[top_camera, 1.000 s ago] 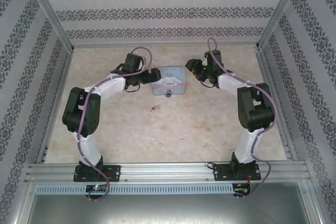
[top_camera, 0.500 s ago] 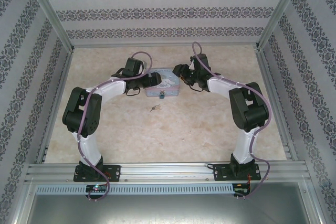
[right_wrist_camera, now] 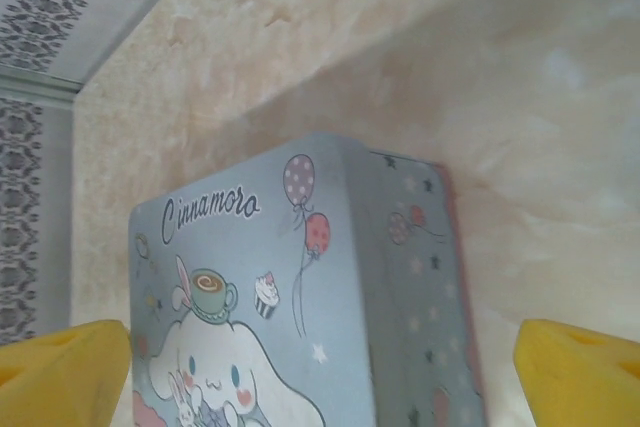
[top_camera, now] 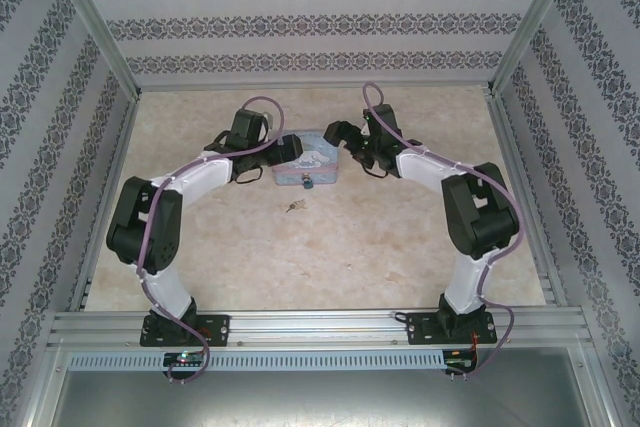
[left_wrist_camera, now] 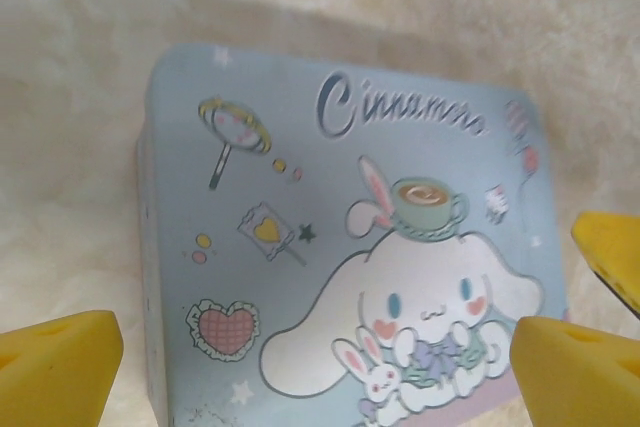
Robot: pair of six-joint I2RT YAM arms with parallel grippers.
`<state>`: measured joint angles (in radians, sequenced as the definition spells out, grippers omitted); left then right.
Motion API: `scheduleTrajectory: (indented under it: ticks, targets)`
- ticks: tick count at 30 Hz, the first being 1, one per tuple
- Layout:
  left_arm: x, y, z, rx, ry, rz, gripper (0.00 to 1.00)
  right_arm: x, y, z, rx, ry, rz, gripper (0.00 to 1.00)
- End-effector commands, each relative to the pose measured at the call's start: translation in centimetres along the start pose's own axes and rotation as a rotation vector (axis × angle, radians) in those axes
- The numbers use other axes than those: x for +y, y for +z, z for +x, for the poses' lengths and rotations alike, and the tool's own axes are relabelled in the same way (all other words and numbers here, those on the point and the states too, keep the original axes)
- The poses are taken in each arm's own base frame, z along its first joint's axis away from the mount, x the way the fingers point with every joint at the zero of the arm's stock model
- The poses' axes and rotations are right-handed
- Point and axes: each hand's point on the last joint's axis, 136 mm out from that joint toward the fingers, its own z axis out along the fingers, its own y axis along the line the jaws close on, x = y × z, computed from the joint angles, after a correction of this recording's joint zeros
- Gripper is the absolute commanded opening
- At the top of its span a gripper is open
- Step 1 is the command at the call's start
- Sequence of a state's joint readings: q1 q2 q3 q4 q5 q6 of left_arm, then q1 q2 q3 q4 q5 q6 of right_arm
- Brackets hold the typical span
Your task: Unlock the padlock with the key
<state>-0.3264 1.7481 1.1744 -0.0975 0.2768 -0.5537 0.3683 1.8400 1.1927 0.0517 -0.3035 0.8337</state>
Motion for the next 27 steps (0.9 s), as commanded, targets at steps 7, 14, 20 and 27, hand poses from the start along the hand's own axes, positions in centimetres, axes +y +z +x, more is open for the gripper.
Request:
scheduleTrajectory:
  ticks: [7,14,20,27]
  targets:
    - [-1.9,-5.3,-1.5,-0.122,0.086,0.036,1.0,-0.2,-9.1,-2.9,-0.23,-0.395,0.302,0.98]
    - [-2.2,-6.8,1.6,-0.051,0.142,0.072,1.0,-2.9,-18.0,-7.2,-0.613,-0.599,0.909,0.98]
    - [-2.1,-6.7,5.4,0.045,0.225,0.054,1.0,-1.4,-18.2,-4.4,-0.457,-0.679,0.723,0.98]
    - [-0.7,-5.4,9.7,0.175,0.359,-0.055,0.98,-2.3,-17.6,1.5,-0.335,-0.488,0.367,0.98]
